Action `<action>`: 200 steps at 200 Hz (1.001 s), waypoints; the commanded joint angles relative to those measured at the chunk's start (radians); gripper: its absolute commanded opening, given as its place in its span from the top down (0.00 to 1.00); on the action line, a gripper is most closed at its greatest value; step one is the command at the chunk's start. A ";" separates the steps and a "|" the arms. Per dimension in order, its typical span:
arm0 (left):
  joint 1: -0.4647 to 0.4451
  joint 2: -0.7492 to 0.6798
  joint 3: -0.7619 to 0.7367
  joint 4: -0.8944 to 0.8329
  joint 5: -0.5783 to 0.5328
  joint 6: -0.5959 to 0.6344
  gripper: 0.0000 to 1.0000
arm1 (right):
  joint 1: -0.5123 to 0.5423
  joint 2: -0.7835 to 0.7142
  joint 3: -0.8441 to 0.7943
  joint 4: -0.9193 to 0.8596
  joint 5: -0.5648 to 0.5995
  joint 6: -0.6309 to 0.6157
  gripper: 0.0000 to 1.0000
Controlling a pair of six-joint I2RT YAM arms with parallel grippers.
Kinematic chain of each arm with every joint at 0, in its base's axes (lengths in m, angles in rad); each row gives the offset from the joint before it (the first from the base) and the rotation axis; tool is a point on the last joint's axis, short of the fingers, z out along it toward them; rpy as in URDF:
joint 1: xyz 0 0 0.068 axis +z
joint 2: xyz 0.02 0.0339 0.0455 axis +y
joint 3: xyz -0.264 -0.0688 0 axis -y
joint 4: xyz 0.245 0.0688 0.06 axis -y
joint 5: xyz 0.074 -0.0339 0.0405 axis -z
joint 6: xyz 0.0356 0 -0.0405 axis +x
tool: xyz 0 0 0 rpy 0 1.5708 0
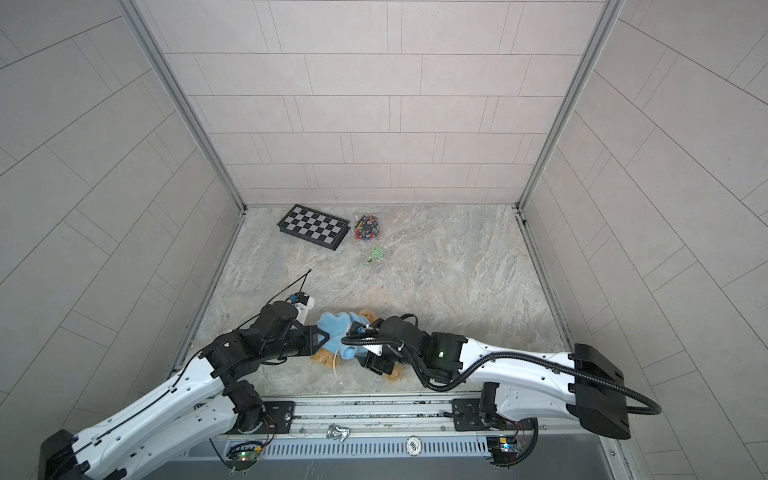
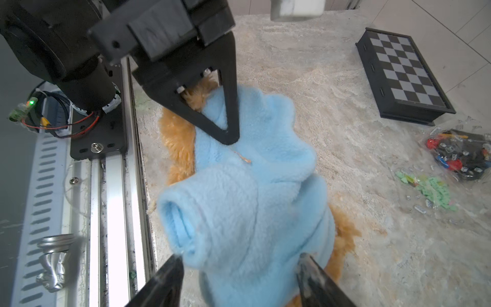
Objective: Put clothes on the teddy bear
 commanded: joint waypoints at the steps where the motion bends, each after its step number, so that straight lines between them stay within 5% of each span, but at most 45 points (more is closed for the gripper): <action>1: -0.001 0.011 0.048 -0.013 0.055 0.009 1.00 | 0.005 0.054 0.026 0.044 0.019 -0.109 0.30; 42: -0.001 0.020 0.062 0.003 0.101 -0.036 1.00 | 0.005 0.148 0.018 0.090 0.012 -0.137 0.38; 93: 0.009 0.009 0.109 -0.052 0.121 -0.018 1.00 | 0.005 0.157 0.002 0.121 0.091 -0.130 0.88; 107: 0.021 0.005 0.120 -0.053 0.130 -0.006 0.91 | 0.005 0.135 0.010 0.093 0.083 -0.118 1.00; 122: 0.048 -0.008 0.137 -0.051 0.143 0.012 0.73 | -0.004 0.095 0.022 0.054 0.056 -0.092 1.00; 134: 0.074 -0.026 0.156 -0.045 0.157 0.033 0.56 | -0.040 0.055 0.036 0.018 -0.024 -0.046 1.00; 163: 0.115 -0.076 0.199 -0.024 0.176 0.074 0.23 | -0.249 -0.020 0.027 0.039 -0.422 0.189 1.00; 200: 0.117 -0.165 0.168 0.071 0.140 0.071 0.10 | -0.429 -0.051 -0.056 0.226 -0.740 0.397 1.00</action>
